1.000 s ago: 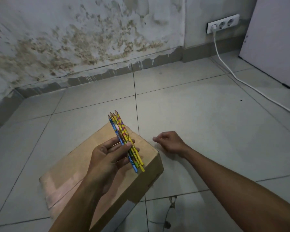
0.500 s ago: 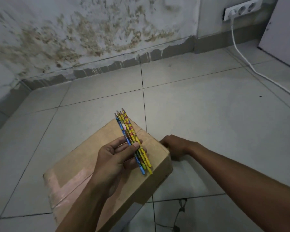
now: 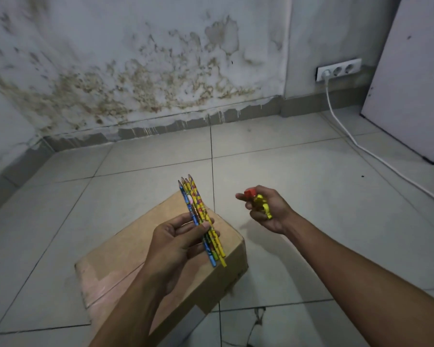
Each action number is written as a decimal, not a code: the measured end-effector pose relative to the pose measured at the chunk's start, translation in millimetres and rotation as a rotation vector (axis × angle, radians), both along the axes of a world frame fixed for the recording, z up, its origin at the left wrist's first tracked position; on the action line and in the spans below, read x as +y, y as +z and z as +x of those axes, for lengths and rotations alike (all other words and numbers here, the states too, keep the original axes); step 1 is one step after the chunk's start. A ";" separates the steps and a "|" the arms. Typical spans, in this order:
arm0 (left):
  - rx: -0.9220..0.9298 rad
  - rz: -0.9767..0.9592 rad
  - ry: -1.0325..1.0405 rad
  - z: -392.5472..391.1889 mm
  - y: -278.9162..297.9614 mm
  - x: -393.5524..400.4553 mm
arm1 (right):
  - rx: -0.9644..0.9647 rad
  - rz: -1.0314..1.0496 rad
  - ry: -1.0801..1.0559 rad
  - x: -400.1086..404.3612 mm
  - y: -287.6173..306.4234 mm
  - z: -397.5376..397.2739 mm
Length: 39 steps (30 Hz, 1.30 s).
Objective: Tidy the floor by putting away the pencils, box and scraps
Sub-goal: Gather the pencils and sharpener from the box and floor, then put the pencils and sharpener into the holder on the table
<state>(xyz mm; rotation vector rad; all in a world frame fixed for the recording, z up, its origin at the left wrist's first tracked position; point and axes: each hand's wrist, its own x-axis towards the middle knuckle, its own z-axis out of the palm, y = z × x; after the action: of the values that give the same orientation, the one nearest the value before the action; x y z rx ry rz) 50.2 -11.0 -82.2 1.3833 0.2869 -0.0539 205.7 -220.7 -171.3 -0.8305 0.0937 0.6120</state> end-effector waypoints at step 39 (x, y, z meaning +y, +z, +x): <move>-0.090 0.025 -0.377 -4.4 136.7 4.7 | -0.831 -0.852 0.314 38.1 264.4 -61.0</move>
<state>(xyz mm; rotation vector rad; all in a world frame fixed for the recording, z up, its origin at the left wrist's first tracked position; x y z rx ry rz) 45.8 -6.4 54.6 1.4452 -0.0509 -0.2999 144.8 -182.6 93.1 -1.8941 -0.5824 0.4645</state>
